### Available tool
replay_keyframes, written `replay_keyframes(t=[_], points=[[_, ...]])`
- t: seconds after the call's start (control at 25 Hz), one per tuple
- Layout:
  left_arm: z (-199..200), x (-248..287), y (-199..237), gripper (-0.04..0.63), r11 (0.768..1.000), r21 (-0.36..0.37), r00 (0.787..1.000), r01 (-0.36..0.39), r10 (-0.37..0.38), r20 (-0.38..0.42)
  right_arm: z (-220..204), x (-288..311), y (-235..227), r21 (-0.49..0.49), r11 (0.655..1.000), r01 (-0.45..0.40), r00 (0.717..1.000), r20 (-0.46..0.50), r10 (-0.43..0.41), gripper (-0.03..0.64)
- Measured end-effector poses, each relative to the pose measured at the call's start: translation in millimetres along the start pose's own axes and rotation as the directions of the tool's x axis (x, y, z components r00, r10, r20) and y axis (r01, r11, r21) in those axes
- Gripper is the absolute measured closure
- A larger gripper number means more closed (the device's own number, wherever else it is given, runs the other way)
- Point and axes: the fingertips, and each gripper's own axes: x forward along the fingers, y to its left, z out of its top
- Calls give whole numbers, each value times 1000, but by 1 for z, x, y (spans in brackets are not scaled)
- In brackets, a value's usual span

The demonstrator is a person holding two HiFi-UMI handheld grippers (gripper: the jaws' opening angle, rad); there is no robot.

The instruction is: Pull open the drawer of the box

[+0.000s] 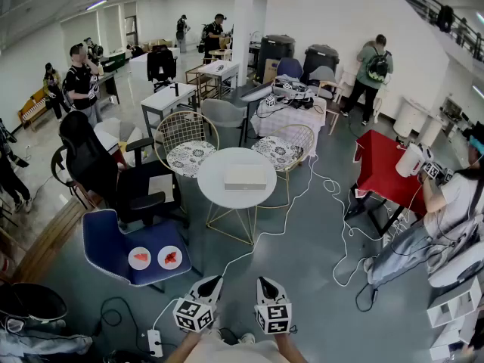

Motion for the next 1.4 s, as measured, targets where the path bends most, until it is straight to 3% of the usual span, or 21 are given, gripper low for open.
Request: replay_keyframes(t=[0.48,1.4], points=[[-2,5,-7,583,1000,6,1000,-2,2,-1,-5,1,-3,-8,1000,-21,1000,-9,21,601],[-19,48,-52,583,1000,5,1000,-16,16,-8,-20,-14,-57,-24,998,-58,998,-5,58,601]])
